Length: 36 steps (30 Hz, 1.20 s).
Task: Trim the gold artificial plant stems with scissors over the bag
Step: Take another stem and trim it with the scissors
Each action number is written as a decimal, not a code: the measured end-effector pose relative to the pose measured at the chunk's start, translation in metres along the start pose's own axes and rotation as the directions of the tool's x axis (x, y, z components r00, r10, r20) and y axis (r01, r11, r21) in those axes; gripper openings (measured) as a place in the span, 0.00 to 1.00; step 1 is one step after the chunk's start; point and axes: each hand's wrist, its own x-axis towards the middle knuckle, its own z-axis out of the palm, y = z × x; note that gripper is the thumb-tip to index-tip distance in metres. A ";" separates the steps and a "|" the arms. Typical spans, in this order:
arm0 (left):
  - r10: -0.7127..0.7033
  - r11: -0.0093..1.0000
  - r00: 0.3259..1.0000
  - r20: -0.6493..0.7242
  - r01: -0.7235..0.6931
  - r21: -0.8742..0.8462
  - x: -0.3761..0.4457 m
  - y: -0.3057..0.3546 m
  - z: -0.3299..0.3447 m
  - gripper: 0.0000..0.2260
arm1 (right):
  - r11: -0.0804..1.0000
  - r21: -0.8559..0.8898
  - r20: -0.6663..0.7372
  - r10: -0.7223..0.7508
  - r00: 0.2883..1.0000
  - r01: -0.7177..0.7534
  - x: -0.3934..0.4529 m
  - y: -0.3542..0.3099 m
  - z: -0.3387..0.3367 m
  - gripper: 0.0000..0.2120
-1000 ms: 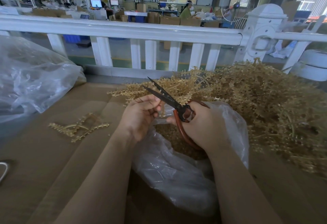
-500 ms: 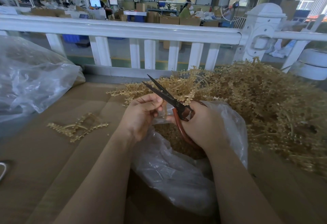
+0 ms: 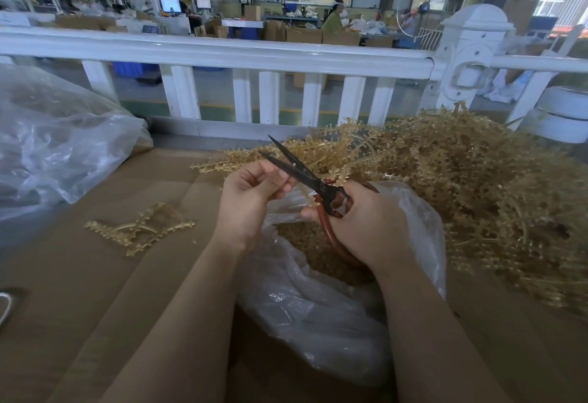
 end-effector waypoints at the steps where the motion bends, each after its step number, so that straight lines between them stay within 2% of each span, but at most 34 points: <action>1: 0.003 1.000 1.000 -0.009 -0.003 0.006 0.000 0.000 0.000 0.10 | 1.000 -0.006 -0.008 -0.011 1.000 0.011 0.000 -0.001 -0.001 0.27; 4: 0.009 1.000 1.000 -0.025 -0.008 0.010 0.001 0.000 -0.001 0.09 | 1.000 -0.015 -0.008 -0.012 1.000 0.012 0.001 -0.002 -0.002 0.28; 9: 0.025 1.000 1.000 0.014 -0.024 -0.017 0.000 0.001 -0.003 0.13 | 0.999 -0.036 -0.028 -0.011 1.000 0.010 0.001 -0.002 -0.001 0.27; 19: 0.041 0.999 0.999 -0.020 -0.041 -0.025 0.001 -0.001 -0.001 0.04 | 1.000 0.006 -0.028 0.006 1.000 -0.005 0.002 0.001 0.003 0.27; 22: 0.069 0.997 0.997 -0.042 -0.070 -0.040 0.002 -0.002 -0.001 0.05 | 0.999 0.019 0.013 0.029 0.999 -0.029 0.002 0.002 0.003 0.29; 24: 0.081 0.996 0.996 -0.049 -0.082 -0.028 0.002 -0.001 -0.001 0.05 | 0.999 0.025 0.010 0.025 1.000 -0.025 0.001 0.002 0.002 0.27; 27: 0.099 0.995 0.992 -0.082 -0.101 -0.010 0.001 -0.001 0.000 0.12 | 0.999 0.041 -0.008 0.000 1.000 0.001 0.000 0.000 -0.001 0.24; 31: 0.154 0.986 0.984 -0.089 -0.147 0.076 0.000 -0.001 0.002 0.10 | 0.999 0.051 -0.001 -0.008 1.000 0.008 0.000 -0.004 -0.003 0.20; 36: 0.191 0.970 0.980 -0.049 -0.181 0.163 -0.001 -0.001 0.006 0.11 | 1.000 0.025 -0.010 -0.016 1.000 0.017 0.000 -0.003 -0.004 0.21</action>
